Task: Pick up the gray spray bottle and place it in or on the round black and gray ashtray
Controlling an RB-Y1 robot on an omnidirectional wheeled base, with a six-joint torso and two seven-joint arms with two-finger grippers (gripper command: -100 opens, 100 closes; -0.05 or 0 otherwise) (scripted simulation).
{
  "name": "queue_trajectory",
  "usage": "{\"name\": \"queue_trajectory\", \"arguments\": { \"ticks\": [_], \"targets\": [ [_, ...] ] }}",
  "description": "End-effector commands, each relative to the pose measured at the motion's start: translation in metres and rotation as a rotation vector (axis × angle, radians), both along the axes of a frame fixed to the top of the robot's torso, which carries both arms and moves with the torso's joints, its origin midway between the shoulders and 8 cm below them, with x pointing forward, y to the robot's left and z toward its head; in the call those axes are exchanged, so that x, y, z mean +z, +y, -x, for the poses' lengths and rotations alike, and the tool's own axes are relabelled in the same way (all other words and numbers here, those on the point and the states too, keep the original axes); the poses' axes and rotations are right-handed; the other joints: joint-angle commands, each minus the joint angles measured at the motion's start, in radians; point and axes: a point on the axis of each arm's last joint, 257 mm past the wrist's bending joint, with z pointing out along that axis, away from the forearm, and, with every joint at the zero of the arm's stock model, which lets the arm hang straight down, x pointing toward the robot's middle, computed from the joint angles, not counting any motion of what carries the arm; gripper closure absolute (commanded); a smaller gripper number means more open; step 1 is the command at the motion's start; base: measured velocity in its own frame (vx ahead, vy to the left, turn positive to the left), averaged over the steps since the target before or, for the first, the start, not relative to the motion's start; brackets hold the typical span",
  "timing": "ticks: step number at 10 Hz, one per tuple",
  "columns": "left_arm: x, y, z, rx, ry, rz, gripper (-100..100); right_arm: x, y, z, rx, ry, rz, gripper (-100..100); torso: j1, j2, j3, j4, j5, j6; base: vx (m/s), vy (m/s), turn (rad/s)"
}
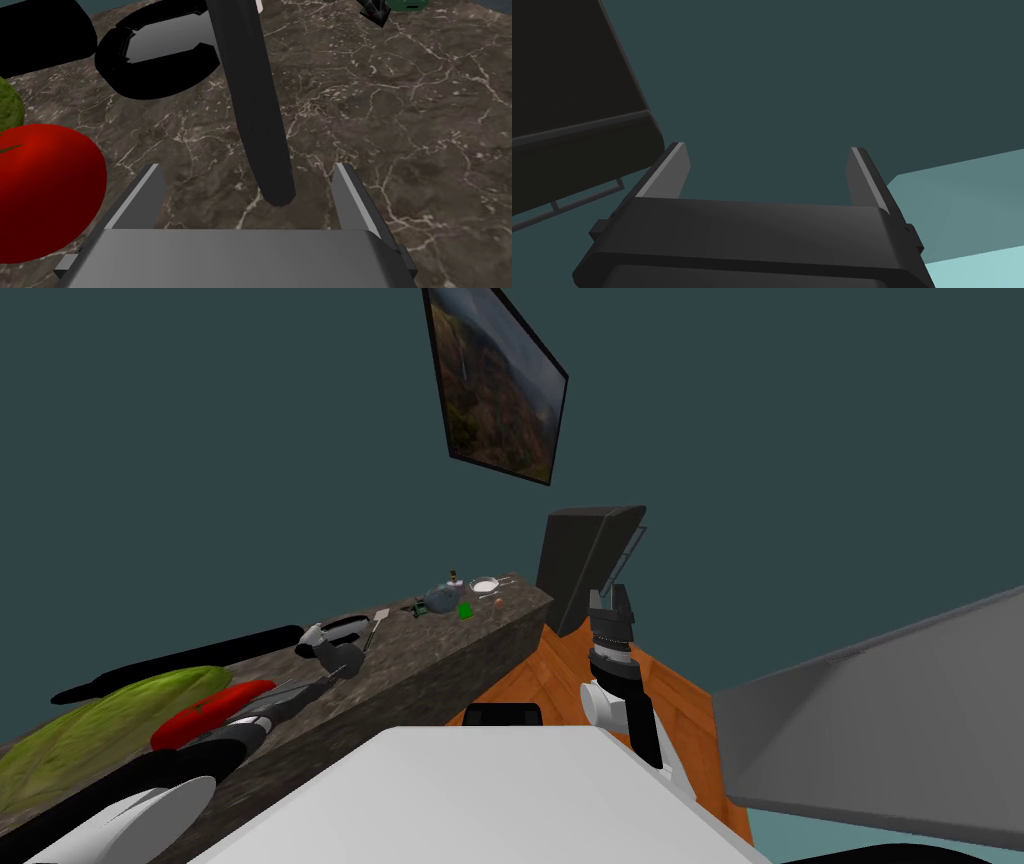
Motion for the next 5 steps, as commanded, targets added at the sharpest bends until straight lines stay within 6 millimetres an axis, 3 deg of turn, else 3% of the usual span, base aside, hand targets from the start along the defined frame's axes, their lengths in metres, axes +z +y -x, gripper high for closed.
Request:
{"name": "queue_trajectory", "arguments": {
  "ticks": [1, 5],
  "targets": [
    [0.006, 0.013, 0.000, 0.030, -0.014, 0.040, -100, 0.000, 0.000, 0.000, 0.000, 0.000, 0.000, 0, 0.000, 0.000, 0.000, 0.000, 0.000, 0.000, 0.107, -0.068, 0.076],
    [0.025, 0.041, -0.007, 0.083, -0.053, 0.103, -100, 0.000, 0.000, 0.000, 0.000, 0.000, 0.000, 0, -0.002, 0.002, 0.001, 0.000, -0.001, 0.000, 0.075, -0.086, 0.080]
  ]
}}
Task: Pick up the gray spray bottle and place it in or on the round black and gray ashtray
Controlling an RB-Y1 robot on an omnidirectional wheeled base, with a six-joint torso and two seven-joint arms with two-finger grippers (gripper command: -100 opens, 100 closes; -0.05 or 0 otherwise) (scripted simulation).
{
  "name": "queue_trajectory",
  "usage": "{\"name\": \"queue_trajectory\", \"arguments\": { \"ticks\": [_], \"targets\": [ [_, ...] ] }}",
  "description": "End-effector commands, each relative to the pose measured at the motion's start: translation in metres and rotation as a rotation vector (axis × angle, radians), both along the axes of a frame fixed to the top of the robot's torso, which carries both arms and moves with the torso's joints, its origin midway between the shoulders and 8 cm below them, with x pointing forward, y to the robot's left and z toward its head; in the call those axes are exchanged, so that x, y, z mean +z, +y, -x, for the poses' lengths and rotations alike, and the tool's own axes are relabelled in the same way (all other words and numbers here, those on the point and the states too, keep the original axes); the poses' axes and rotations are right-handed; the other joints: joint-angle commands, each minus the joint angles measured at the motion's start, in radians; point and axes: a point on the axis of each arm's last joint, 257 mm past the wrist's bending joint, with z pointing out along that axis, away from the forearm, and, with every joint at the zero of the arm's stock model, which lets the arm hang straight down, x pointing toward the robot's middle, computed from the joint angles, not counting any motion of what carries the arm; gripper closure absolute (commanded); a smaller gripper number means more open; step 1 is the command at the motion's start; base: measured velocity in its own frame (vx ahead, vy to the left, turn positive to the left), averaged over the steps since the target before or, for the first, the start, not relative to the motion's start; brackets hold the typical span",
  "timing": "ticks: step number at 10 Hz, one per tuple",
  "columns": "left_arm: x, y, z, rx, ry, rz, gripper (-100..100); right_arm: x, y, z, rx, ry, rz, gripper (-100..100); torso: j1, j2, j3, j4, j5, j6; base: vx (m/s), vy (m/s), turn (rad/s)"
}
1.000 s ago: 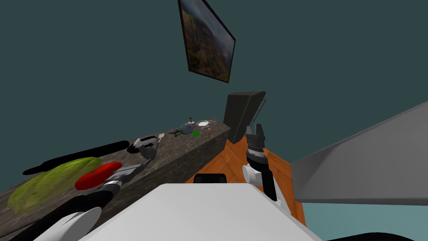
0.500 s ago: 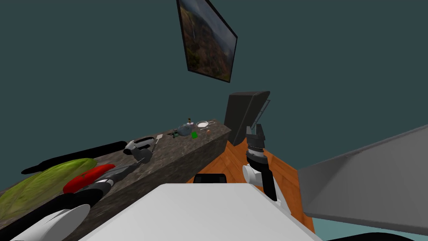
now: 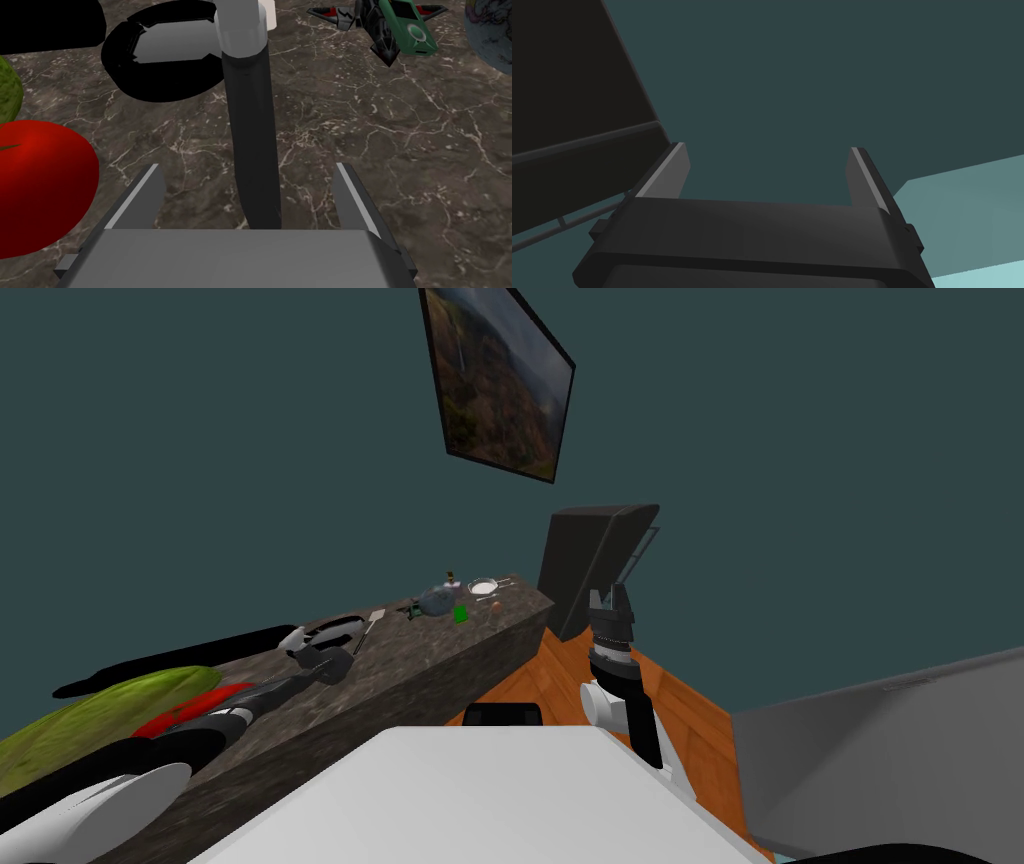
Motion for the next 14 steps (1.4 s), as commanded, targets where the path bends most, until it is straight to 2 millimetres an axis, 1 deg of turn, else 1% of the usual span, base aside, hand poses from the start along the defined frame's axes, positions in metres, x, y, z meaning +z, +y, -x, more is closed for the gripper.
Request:
{"name": "queue_trajectory", "arguments": {
  "ticks": [1, 2, 3, 4, 5, 9, 10, 11, 12, 13, 14],
  "targets": [
    [0.008, 0.010, -0.003, 0.020, -0.018, 0.023, -100, 0.000, 0.000, 0.000, 0.000, 0.000, 0.000, 0, 0.000, 0.000, 0.000, 0.000, 0.000, 0.000, 0.070, -0.057, 0.090],
    [0.004, 0.007, -0.002, 0.012, -0.011, 0.014, -100, 0.000, 0.000, 0.000, 0.000, 0.000, 0.000, 0, 0.001, 0.000, 0.000, 0.000, 0.000, 0.000, 0.029, -0.025, 0.020],
    [0.005, 0.008, -0.002, 0.014, -0.012, 0.017, 0, 0.000, 0.000, 0.000, 0.000, 0.000, 0.000, 0, 0.002, 0.002, 0.001, 0.000, 0.001, 0.000, 0.006, -0.005, -0.003],
    [0.005, 0.008, -0.002, 0.014, -0.012, 0.017, -100, 0.000, 0.000, 0.000, 0.000, 0.000, 0.000, 0, 0.004, 0.004, 0.002, 0.001, 0.001, 0.000, 0.000, 0.000, 0.000],
    [0.005, 0.008, -0.002, 0.014, -0.012, 0.017, 100, 0.000, 0.000, 0.000, 0.000, 0.000, 0.000, 0, 0.004, 0.005, 0.003, 0.001, 0.001, 0.000, 0.000, 0.000, 0.000],
    [0.005, 0.008, -0.002, 0.015, -0.013, 0.017, 100, 0.000, 0.000, 0.000, 0.000, 0.000, 0.000, 0, 0.004, 0.005, 0.003, 0.001, 0.001, 0.000, 0.000, 0.000, 0.000],
    [0.005, 0.008, -0.002, 0.015, -0.013, 0.017, 0, 0.000, 0.000, 0.000, 0.000, 0.000, 0.000, 0, 0.004, 0.005, 0.003, 0.001, 0.001, 0.000, 0.000, 0.000, 0.000],
    [0.005, 0.008, -0.002, 0.015, -0.013, 0.017, 100, 0.000, 0.000, 0.000, 0.000, 0.000, 0.000, 0, 0.004, 0.005, 0.003, 0.001, 0.001, 0.000, 0.000, 0.000, 0.000],
    [0.005, 0.008, -0.002, 0.014, -0.013, 0.017, 0, 0.000, 0.000, 0.000, 0.000, 0.000, 0.000, 0, 0.004, 0.005, 0.003, 0.001, 0.001, 0.000, 0.000, 0.000, 0.000],
    [0.018, 0.023, 0.004, 0.039, -0.032, -0.009, 100, 0.000, 0.000, 0.000, 0.000, 0.000, 0.000, 0, 0.004, 0.005, 0.003, 0.001, 0.001, 0.000, -0.040, 0.000, -0.272],
    [0.023, 0.030, 0.007, 0.050, -0.040, -0.021, 100, 0.000, 0.000, 0.000, 0.000, 0.000, 0.000, 0, 0.005, 0.006, 0.004, 0.001, 0.001, 0.003, -0.088, 0.017, -0.343]
  ]
}}
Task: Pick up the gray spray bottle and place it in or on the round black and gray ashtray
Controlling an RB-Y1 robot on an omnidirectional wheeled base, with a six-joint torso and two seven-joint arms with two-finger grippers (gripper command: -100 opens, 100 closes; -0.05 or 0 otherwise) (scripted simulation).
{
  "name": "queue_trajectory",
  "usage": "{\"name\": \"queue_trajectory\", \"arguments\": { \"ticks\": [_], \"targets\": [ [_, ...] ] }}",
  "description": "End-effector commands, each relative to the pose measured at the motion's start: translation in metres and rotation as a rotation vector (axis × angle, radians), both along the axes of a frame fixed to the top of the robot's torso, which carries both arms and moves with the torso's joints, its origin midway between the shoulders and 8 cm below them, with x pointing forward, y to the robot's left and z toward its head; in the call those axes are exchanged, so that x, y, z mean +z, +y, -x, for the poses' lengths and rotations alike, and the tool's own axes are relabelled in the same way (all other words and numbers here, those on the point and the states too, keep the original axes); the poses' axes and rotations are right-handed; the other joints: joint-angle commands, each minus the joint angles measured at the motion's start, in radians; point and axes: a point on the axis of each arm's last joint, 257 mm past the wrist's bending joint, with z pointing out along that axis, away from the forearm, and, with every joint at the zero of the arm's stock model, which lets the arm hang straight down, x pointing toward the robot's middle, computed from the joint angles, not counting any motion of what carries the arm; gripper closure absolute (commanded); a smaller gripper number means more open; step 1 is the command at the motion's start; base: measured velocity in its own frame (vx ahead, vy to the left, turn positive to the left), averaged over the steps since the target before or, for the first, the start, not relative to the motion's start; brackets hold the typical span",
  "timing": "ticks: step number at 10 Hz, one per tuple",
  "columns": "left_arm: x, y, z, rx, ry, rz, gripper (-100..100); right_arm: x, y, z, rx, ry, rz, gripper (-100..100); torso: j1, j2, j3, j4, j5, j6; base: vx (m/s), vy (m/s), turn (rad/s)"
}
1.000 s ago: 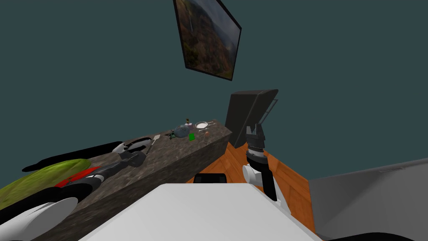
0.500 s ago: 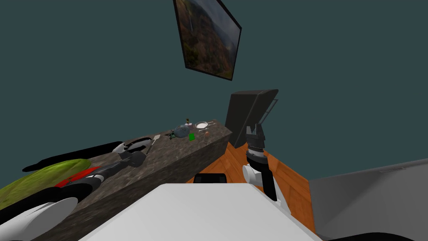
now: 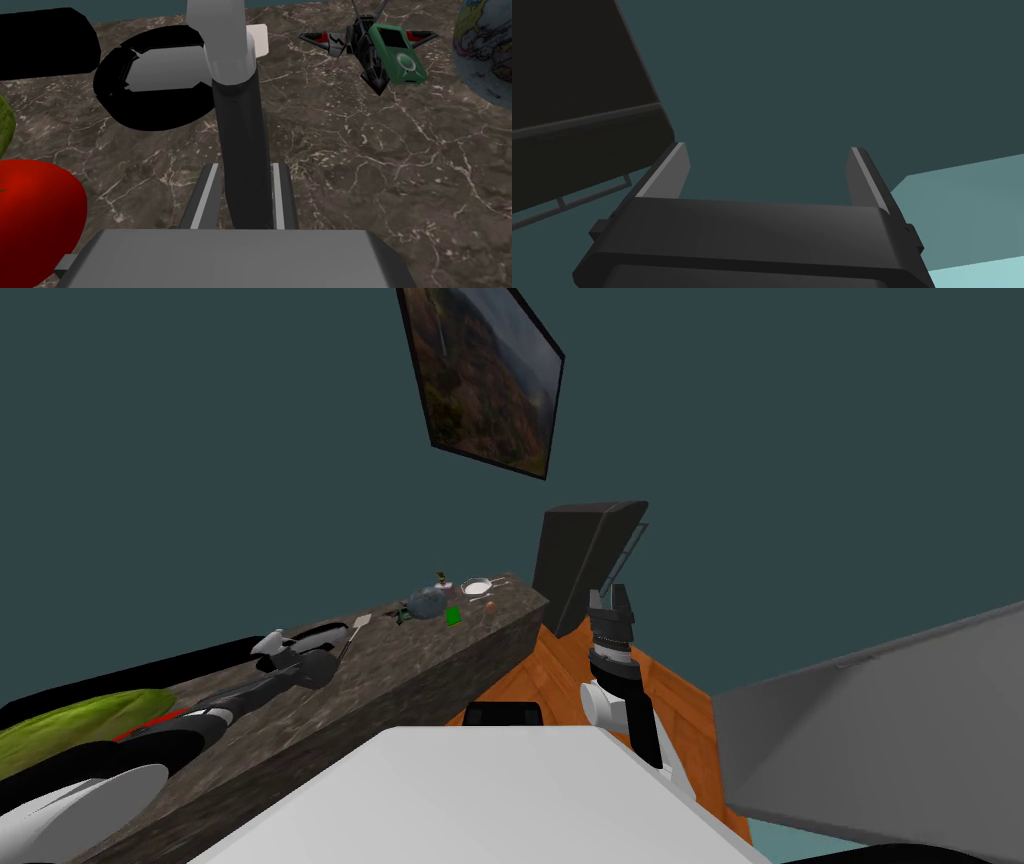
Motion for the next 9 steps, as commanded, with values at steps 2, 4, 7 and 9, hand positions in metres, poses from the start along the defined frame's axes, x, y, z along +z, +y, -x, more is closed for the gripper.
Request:
{"name": "queue_trajectory", "arguments": {
  "ticks": [2, 4, 7, 9],
  "targets": [
    [0.026, 0.029, 0.015, 0.051, -0.034, -0.053, 100, 0.000, 0.000, 0.000, 0.000, 0.000, 0.000, 0, 0.000, 0.003, 0.001, 0.001, -0.001, -0.001, -0.115, 0.036, -0.339],
    [0.043, 0.047, 0.024, 0.084, -0.056, -0.084, 100, 0.000, 0.000, 0.000, 0.000, 0.000, 0.000, 0, 0.000, 0.004, 0.002, 0.001, -0.001, -0.002, -0.103, 0.008, -0.257],
    [0.070, 0.072, 0.039, 0.133, -0.090, -0.131, 100, 0.000, 0.000, 0.000, 0.000, 0.000, 0.000, 0, -0.002, 0.003, 0.002, 0.001, -0.002, -0.001, -0.101, 0.001, -0.276],
    [0.087, 0.087, 0.049, 0.164, -0.112, -0.159, 100, 0.000, 0.000, 0.000, 0.000, 0.000, 0.000, 0, -0.002, 0.002, 0.001, 0.001, -0.002, -0.002, -0.095, 0.003, -0.274]
  ]
}}
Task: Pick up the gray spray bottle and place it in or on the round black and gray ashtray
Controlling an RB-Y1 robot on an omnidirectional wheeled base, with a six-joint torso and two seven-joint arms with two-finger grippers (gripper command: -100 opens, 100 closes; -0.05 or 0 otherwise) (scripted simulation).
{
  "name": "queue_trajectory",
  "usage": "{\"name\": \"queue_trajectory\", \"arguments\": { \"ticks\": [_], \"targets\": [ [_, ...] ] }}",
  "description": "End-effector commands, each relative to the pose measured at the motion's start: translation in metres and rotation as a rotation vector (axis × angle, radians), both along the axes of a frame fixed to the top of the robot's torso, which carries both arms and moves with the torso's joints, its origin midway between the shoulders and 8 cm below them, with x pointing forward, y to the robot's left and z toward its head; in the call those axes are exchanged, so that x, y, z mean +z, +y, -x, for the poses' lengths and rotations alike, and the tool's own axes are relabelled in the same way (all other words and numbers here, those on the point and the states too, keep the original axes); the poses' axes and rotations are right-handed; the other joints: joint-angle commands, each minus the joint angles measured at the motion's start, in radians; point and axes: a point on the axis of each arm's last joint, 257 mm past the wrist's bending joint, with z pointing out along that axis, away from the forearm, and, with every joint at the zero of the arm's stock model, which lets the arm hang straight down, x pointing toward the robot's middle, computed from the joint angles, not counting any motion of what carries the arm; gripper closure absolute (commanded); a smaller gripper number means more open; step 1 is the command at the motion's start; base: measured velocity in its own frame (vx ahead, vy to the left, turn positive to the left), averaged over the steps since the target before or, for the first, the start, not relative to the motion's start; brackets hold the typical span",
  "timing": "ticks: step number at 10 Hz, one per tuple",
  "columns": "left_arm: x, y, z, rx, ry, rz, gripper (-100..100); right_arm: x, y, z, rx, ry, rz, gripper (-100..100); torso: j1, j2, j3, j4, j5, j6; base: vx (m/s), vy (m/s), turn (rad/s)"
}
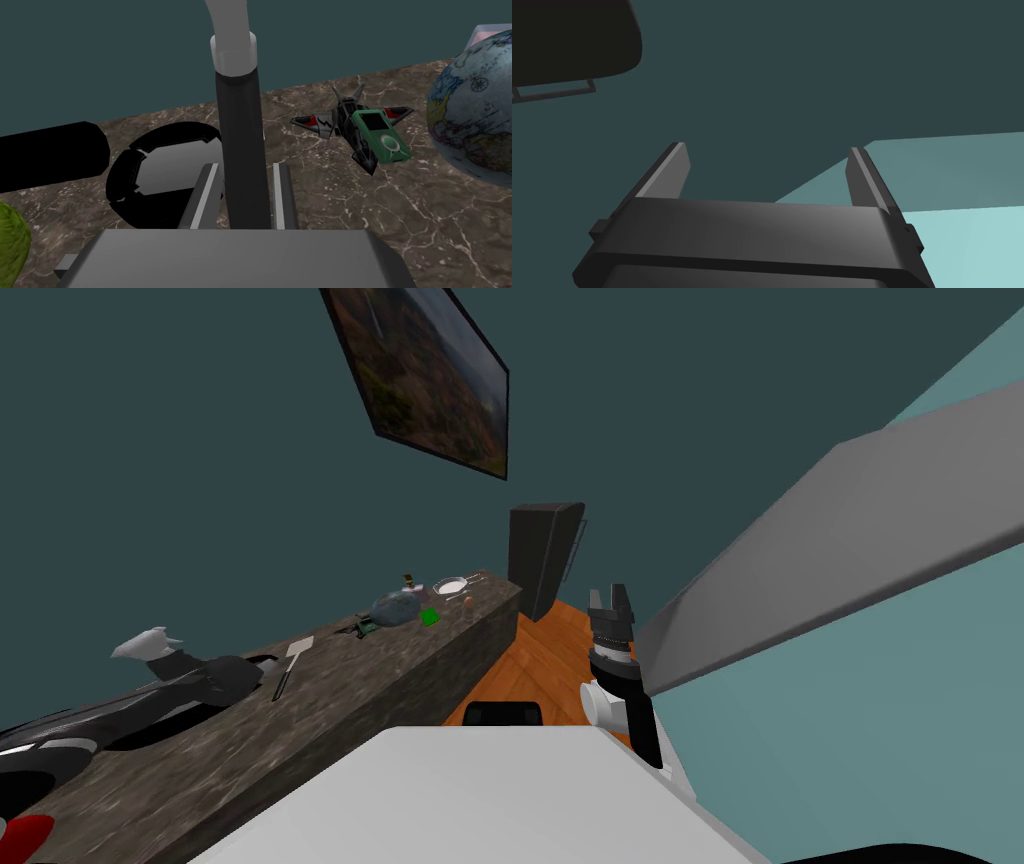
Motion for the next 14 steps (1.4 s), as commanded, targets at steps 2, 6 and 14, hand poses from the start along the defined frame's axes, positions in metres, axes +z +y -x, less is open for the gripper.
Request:
{"name": "queue_trajectory", "arguments": {
  "ticks": [2, 6, 14],
  "targets": [
    [0.023, 0.017, 0.011, 0.036, -0.031, -0.035, 100, 0.000, 0.000, 0.000, 0.000, 0.000, 0.000, 0, 0.000, 0.000, 0.000, 0.000, -0.001, 0.000, -0.091, -0.007, -0.257],
    [0.052, 0.048, 0.032, 0.109, -0.072, -0.060, 100, 0.000, 0.000, 0.000, 0.000, 0.000, 0.000, 0, 0.002, 0.001, 0.001, 0.001, 0.001, -0.001, -0.110, 0.011, -0.273],
    [0.024, 0.085, 0.062, 0.234, -0.020, 0.095, 100, 0.000, 0.000, 0.000, 0.000, 0.000, 0.000, 0, 0.013, -0.003, -0.001, 0.000, 0.005, -0.003, -0.040, 0.103, -0.062]
  ]
}}
